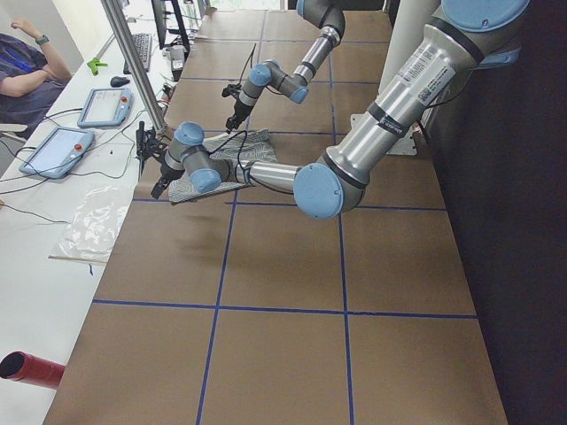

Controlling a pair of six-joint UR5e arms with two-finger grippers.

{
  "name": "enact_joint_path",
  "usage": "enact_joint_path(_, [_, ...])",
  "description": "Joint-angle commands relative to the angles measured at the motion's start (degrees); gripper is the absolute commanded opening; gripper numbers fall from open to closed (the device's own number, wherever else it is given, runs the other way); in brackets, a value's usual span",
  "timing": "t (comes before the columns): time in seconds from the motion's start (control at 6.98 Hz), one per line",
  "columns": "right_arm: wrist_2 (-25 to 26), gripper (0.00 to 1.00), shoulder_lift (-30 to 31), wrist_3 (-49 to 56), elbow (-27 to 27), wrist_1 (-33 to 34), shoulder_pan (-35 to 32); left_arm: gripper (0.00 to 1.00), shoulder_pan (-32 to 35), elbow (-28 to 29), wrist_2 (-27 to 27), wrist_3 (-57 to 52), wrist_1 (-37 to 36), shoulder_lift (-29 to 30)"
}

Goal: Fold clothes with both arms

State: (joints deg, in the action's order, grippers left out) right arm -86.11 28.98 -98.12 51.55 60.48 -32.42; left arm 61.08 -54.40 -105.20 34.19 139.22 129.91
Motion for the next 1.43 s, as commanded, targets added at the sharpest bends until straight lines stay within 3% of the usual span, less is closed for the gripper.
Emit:
enact_joint_path(0.0, [0.9, 0.55, -0.5, -2.1, -0.4, -1.1, 0.4, 1.00, 0.0, 0.0, 0.0, 0.0, 0.1, 0.0])
enact_joint_path(0.29, [1.4, 0.49, -1.6, -2.3, -3.6, -4.0, 0.5, 1.00, 0.0, -0.1, 0.0, 0.0, 0.1, 0.0])
enact_joint_path(0.43, [1.4, 0.16, -1.7, -2.3, -3.6, -3.8, 0.5, 1.00, 0.0, -0.1, 0.0, 0.0, 0.1, 0.0])
enact_joint_path(0.57, [1.4, 0.00, -1.6, -1.9, -3.5, -3.4, 0.3, 1.00, 0.0, -0.2, 0.0, 0.0, 0.1, 0.0])
enact_joint_path(0.86, [0.8, 0.00, -1.1, -0.8, -0.6, -1.0, 0.1, 1.00, 0.0, -0.5, 0.0, 0.1, 0.1, -0.1])
enact_joint_path(1.0, [0.2, 0.00, 0.3, -0.7, 5.7, 6.4, 0.0, 1.00, 0.0, -1.1, 0.0, 0.1, 0.1, -0.2])
enact_joint_path(1.29, [0.2, 0.00, 14.7, -0.8, 23.2, 9.0, 0.2, 1.00, 0.0, -1.8, 0.0, 0.1, 0.1, -0.2])
